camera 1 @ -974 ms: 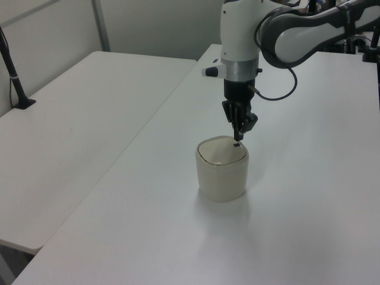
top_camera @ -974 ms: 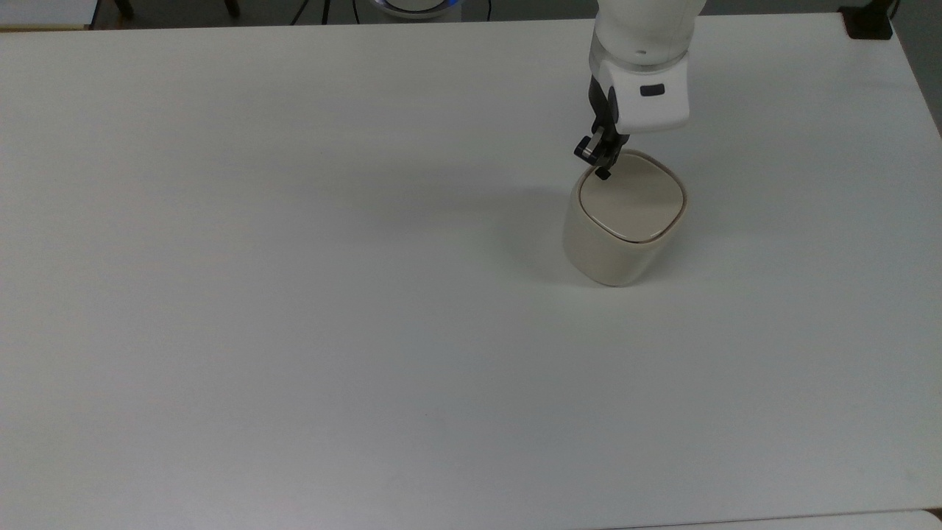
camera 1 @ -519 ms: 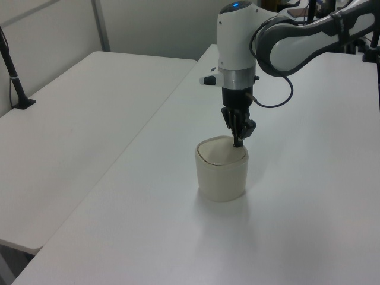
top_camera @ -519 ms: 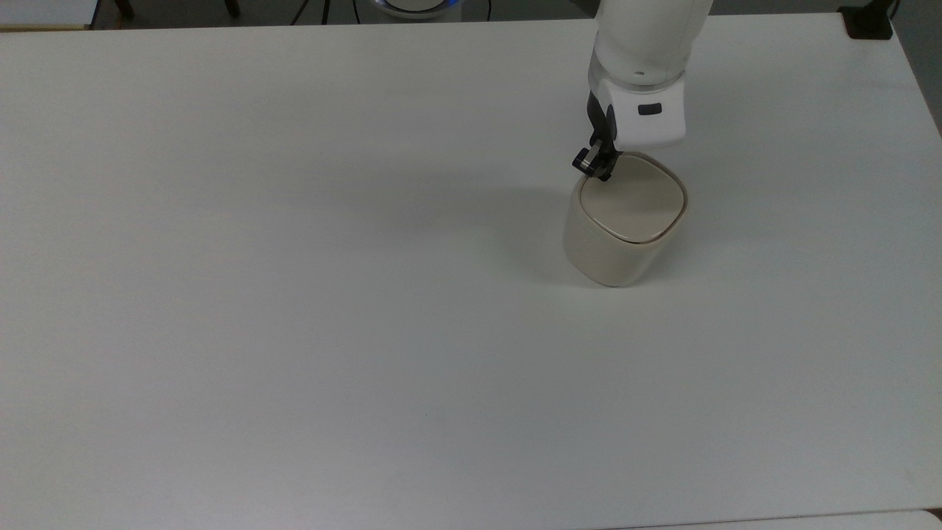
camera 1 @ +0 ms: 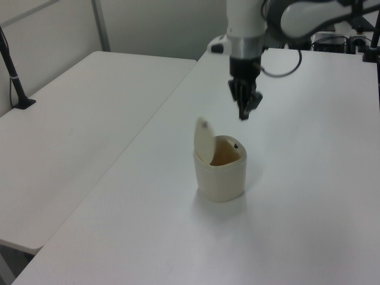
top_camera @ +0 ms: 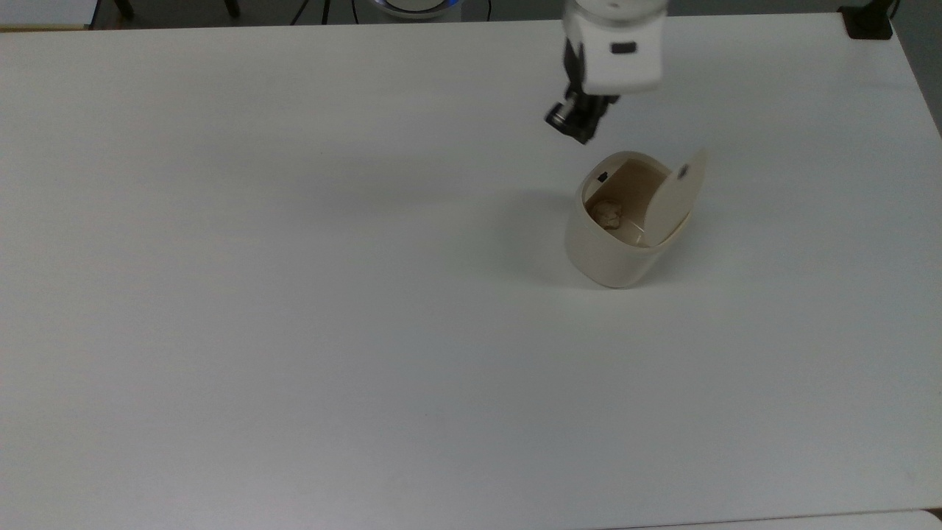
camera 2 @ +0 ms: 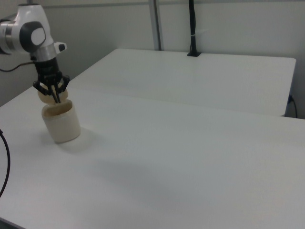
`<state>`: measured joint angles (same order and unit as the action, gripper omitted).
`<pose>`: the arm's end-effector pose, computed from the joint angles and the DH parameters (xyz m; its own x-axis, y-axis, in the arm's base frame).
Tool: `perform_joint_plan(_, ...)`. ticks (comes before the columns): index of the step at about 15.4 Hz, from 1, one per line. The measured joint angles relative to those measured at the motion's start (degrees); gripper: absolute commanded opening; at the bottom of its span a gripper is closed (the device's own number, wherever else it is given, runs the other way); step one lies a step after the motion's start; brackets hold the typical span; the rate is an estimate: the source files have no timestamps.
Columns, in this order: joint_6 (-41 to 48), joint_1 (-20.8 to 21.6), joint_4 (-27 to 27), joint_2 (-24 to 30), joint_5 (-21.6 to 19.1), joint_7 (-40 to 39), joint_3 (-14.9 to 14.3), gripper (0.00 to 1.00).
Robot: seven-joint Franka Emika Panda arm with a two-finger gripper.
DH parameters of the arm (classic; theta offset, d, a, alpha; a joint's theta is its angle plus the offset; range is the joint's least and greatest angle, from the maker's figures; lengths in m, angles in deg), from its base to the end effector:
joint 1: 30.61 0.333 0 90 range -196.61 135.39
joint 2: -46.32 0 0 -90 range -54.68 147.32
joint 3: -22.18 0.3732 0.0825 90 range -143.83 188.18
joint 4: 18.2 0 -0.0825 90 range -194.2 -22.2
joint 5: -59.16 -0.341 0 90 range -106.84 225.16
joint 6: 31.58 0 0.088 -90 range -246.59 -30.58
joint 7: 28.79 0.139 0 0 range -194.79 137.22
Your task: Open the trash bin
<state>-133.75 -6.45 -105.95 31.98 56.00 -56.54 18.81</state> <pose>0.5676 0.2269 0.5448 0.6695 0.7426 0.0198 0.7427 -0.6687 -0.0341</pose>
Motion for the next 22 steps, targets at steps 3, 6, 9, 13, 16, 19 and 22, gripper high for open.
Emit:
perform_joint_plan(3,6.12,-4.36,0.06,3.56,0.53,0.51,-0.57,0.57)
perform_joint_plan(6,9.51,-9.50,0.06,6.16,0.82,6.04,-0.95,1.00)
perform_joint_plan(9,9.95,-13.62,0.03,7.41,2.20,13.43,-1.17,1.00)
perform_joint_plan(13,10.27,-17.47,0.03,9.00,3.99,29.60,-1.30,1.00)
perform_joint_plan(16,10.35,-18.36,0.02,9.71,5.42,34.60,-1.27,1.00)
perform_joint_plan(19,10.35,-18.35,-0.18,9.69,5.47,35.05,-1.06,1.00)
perform_joint_plan(22,10.35,-18.36,-0.20,9.54,5.48,35.07,-1.06,1.00)
